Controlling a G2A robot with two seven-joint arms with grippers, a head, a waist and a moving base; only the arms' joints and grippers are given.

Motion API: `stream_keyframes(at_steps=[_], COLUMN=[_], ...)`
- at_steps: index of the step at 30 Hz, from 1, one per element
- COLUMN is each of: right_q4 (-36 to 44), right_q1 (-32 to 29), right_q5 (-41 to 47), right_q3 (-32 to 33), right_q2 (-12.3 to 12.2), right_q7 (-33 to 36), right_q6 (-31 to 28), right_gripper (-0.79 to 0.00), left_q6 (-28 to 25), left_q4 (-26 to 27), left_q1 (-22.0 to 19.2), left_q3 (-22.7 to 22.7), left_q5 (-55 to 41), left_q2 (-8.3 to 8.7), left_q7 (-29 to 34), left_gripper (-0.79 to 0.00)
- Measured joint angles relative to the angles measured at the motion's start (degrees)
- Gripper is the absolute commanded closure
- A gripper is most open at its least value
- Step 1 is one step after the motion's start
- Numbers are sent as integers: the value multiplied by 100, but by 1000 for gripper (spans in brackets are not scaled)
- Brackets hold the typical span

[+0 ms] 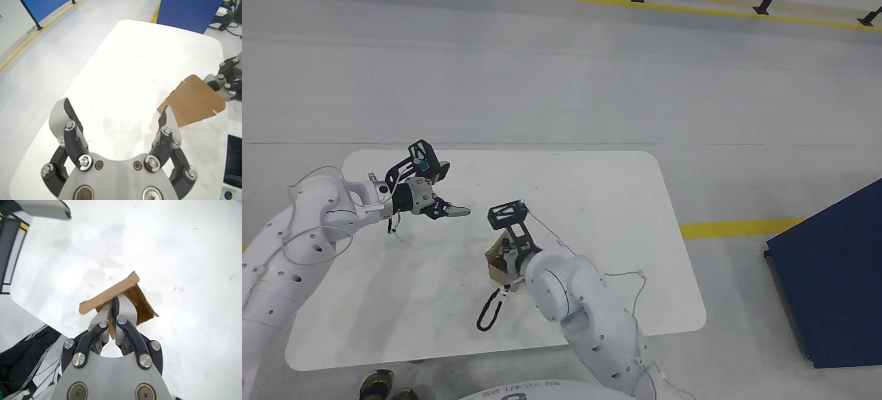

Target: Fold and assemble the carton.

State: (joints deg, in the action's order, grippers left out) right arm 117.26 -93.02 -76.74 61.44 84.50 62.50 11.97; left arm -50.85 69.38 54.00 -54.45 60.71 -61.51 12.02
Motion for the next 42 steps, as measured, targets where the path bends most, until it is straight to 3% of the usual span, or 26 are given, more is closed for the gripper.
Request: stream_keyframes(at_steps=[5,8,11,16,25,35,42], right_q4=[145,-123,-525,-1208,-1958,-2144,-1986], right_q1=[-540,-573,-375,100,667,832,620], right_q5=[1524,2529,3152,3685,3660,3639,4064], right_q3=[672,1074,1294,1287,1076,900,1236], right_q2=[-131,-209,-261,-309,-369,-441,-540], right_q7=[-628,-455,-186,134,268,197,-58], right_q6=[-1420,-2282,-2641,-2720,-2332,-2089,-2131], right_gripper=[0,0,0,0,0,0,0], left_q6=[0,0,0,0,0,0,0], left_q4=[0,0,0,0,0,0,0], left_q1=[0,0,0,0,0,0,0], left_q3=[0,0,0,0,0,0,0], left_q5=[0,0,0,0,0,0,0], left_q2=[0,0,0,0,0,0,0], left_q7=[0,0,0,0,0,0,0], left_gripper=[-785,-785,-785,-785,-785,-785,-785])
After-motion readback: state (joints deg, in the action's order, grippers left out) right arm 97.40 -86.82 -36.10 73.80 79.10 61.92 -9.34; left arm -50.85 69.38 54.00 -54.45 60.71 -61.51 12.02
